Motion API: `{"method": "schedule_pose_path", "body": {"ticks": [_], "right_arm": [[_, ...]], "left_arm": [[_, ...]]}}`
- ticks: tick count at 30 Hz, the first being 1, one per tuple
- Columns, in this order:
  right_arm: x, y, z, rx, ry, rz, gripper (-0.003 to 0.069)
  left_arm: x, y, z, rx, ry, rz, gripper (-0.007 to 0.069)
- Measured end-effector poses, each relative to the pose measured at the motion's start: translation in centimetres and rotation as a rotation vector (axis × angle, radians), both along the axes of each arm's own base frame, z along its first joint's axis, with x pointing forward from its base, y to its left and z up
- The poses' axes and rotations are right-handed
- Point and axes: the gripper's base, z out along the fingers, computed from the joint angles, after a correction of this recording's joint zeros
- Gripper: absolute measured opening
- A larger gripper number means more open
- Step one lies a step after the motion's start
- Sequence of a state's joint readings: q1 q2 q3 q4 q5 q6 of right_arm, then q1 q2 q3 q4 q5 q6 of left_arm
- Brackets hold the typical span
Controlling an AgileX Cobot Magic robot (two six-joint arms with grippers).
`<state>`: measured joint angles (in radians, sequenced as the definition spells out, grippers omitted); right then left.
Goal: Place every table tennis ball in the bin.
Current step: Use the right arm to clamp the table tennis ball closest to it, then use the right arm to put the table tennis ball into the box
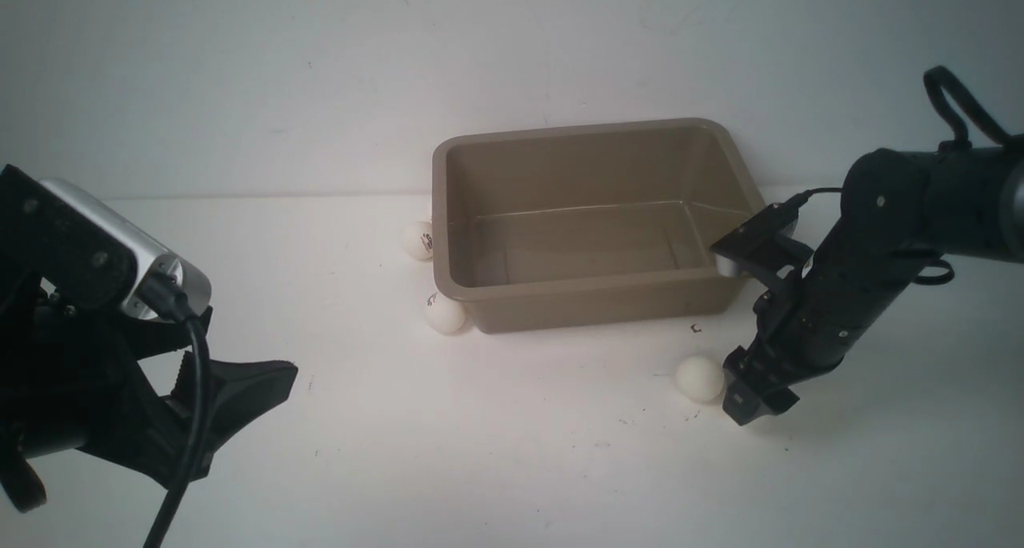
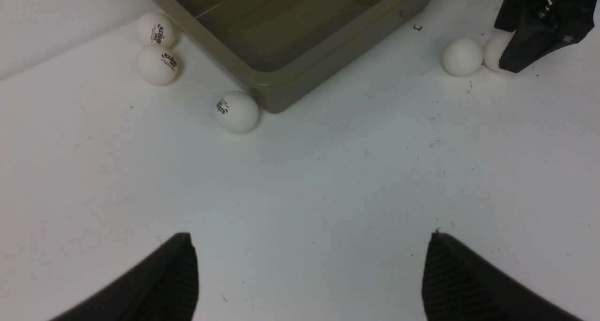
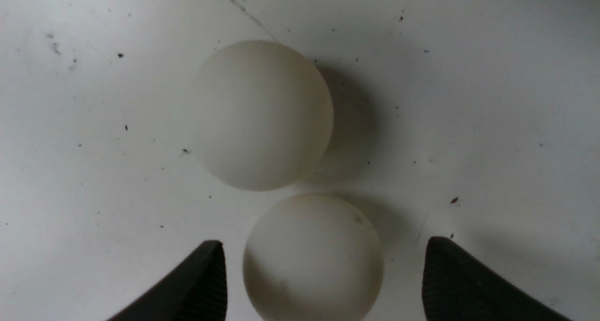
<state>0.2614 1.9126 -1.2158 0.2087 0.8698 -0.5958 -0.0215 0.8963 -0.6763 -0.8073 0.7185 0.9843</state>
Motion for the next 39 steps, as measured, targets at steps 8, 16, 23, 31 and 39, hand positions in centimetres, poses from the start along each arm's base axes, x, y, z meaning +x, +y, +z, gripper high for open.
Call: {"method": "schedule_pose_path", "body": {"ticks": [8, 16, 23, 31, 39], "right_arm": [[0.2, 0.2, 0.0, 0.019, -0.012, -0.015, 0.0437], [0.3, 0.3, -1.3, 0.024, 0.029, -0.02, 0.0374], [0.3, 0.3, -1.3, 0.023, 0.027, -0.008, 0.0367], [-0.3, -0.5, 2.8, -0.036, -0.091, 0.031, 0.0367], [-1.8, -0.9, 11.0, 0.044, -0.375, 0.0, 0.0367]], "left_arm": [[0.0, 0.0, 0.0, 0.0, 0.0, 0.0, 0.0583], [0.0, 0.0, 0.0, 0.0, 0.0, 0.0, 0.0583], [0.0, 0.0, 0.0, 0.0, 0.0, 0.0, 0.0583], [0.0, 0.0, 0.0, 0.0, -0.001, 0.001, 0.0583], [0.0, 0.0, 0.0, 0.0, -0.001, 0.001, 0.0583]]}}
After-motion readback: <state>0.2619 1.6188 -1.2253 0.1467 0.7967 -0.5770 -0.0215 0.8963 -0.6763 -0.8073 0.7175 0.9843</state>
